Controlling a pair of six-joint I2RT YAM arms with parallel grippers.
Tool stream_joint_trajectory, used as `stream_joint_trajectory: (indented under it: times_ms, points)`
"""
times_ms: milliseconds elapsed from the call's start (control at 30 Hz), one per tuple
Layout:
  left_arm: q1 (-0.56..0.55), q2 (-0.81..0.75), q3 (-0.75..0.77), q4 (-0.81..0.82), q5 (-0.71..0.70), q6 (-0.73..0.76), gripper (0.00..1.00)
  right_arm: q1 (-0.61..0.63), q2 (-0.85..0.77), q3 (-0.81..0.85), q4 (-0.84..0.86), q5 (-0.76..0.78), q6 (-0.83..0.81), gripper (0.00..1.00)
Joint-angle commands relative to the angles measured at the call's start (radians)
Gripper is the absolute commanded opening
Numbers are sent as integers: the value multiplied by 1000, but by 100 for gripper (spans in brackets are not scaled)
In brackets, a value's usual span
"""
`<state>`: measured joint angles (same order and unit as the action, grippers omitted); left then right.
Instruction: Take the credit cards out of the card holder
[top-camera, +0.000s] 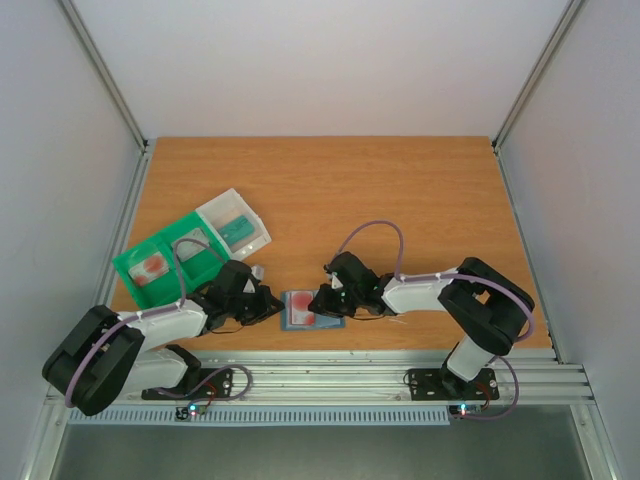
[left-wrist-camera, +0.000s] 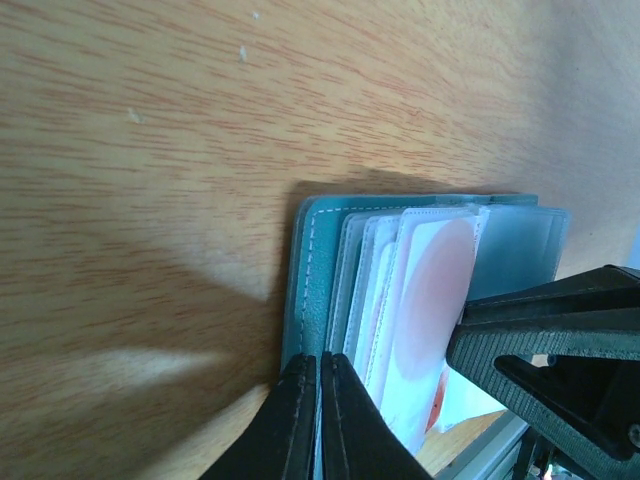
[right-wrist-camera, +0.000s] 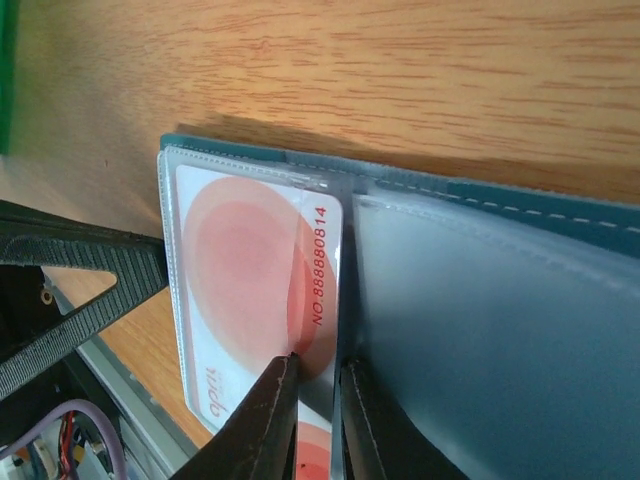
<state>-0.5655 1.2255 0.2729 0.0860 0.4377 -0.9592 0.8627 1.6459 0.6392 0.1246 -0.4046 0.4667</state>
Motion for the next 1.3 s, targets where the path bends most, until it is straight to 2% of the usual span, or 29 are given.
stream_joint_trajectory:
  times_ms: [0,133,333,600,933,1200,1267]
  points:
    - [-4,1,19,2,-1,14,4,-6,34,-7,-14,4,4,12]
    - [-4,-12,21,-7,0,13,4,-5,27,-17,-7,13,9,8]
    - [-3,-33,30,0,15,6,7,-5,57,-39,70,-23,32,8]
    - [-4,-73,59,9,49,36,11,-5,61,-35,66,-17,23,8]
    - [-4,96,39,120,63,49,7,-7,59,-30,35,-5,5,8]
    - [-5,167,41,66,18,47,2,-25,36,-59,27,0,-1,11]
    - [-4,165,43,56,13,49,2,-32,32,-63,27,-2,-6,9]
